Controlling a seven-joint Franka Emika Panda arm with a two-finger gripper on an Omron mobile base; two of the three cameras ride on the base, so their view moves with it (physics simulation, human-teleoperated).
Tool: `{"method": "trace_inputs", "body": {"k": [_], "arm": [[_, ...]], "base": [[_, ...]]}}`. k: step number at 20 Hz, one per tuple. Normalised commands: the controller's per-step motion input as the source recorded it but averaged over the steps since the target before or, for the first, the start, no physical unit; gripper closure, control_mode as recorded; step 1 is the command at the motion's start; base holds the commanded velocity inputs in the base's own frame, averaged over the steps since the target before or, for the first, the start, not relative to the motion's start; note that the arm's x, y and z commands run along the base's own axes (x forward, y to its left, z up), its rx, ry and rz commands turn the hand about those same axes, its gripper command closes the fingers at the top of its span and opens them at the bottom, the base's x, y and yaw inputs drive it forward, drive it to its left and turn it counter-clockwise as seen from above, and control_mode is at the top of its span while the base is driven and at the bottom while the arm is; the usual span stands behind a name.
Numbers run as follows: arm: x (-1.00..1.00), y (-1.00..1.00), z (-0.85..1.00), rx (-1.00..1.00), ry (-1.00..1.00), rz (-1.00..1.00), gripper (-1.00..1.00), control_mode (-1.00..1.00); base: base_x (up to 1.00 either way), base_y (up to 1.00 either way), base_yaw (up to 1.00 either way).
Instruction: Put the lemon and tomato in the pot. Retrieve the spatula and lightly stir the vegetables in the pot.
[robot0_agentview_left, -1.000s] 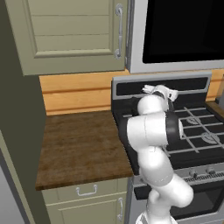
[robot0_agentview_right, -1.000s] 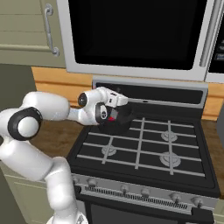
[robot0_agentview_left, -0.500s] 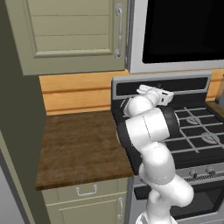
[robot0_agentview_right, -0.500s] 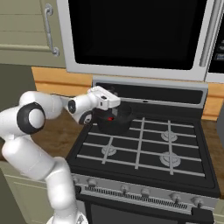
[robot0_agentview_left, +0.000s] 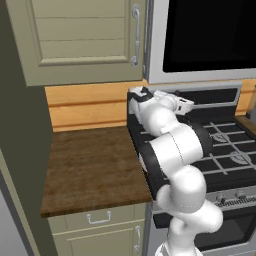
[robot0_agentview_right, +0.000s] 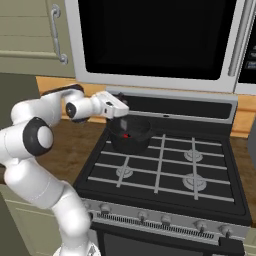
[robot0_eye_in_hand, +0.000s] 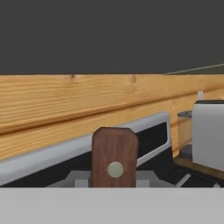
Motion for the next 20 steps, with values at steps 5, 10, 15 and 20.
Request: {"method": "trace_inputs", "body": {"k": [5,10,15,20], "arm": [[-0.30,-0.01,-0.34,-0.01,0.00,-0.02,1.00,-1.00],[-0.20,-0.08,-0.40,-0.04,0.00,-0.01,1.00,-1.00],[-0.02,-0.07,-0.37,-0.05,-0.01,-0.01,1.00,-1.00],[0.00,-0.05,-0.80,-0.09,-0.03,0.00,1.00,-1.00]], "base": [[0.00,0.00,0.00],[0.00,0.00,0.00],[0.00,0.00,0.00],[0.00,0.00,0.00]]}}
